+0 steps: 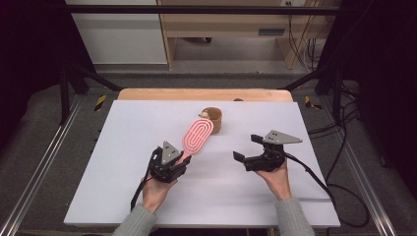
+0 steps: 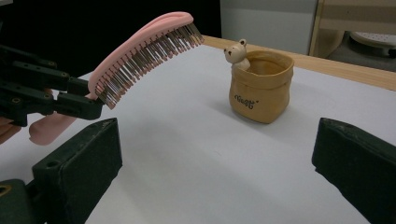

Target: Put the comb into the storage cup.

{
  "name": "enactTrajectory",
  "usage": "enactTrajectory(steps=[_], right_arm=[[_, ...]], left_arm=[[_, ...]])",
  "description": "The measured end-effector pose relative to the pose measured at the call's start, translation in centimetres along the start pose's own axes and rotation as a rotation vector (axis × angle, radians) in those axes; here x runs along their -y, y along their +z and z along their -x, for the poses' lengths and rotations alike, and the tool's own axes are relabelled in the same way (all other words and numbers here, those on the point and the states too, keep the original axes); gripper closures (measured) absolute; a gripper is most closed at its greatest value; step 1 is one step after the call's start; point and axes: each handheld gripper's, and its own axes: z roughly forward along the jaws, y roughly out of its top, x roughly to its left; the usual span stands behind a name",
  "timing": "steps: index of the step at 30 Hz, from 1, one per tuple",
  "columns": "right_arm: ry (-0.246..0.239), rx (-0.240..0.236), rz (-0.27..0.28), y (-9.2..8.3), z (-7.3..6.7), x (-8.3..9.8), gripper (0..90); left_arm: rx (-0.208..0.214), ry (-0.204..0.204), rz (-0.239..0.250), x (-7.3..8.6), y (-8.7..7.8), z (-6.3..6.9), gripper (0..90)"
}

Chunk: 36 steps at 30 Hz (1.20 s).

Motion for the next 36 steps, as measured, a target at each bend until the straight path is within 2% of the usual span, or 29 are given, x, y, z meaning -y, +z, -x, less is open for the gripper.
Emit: enactTrajectory(steps=[10,15,24,36], right_arm=[[0.007,-0.016,-0.003,1.4,-1.1,-0.9,2.9],[0.022,-0.025,-0.003,2.2,-1.6,-1.2,2.7],[0.037,-0.030,-0.005,3.2,-2.2,-1.4,2.9],[0.077,-0.042,-0.003,3.6,-2.4,-1.4,3.1]], left_arm=[[-0.009,-0.022,0.031,0.8,0.1,0.9,69.1],[-0.022,-0.014,0.031,1.4,0.4,1.3,69.1],[-0.027,-0.051,0.053,2.2,0.9,1.6,69.0],[-0.049,-0.035,0.061,2.1,1.4,2.5,69.1]])
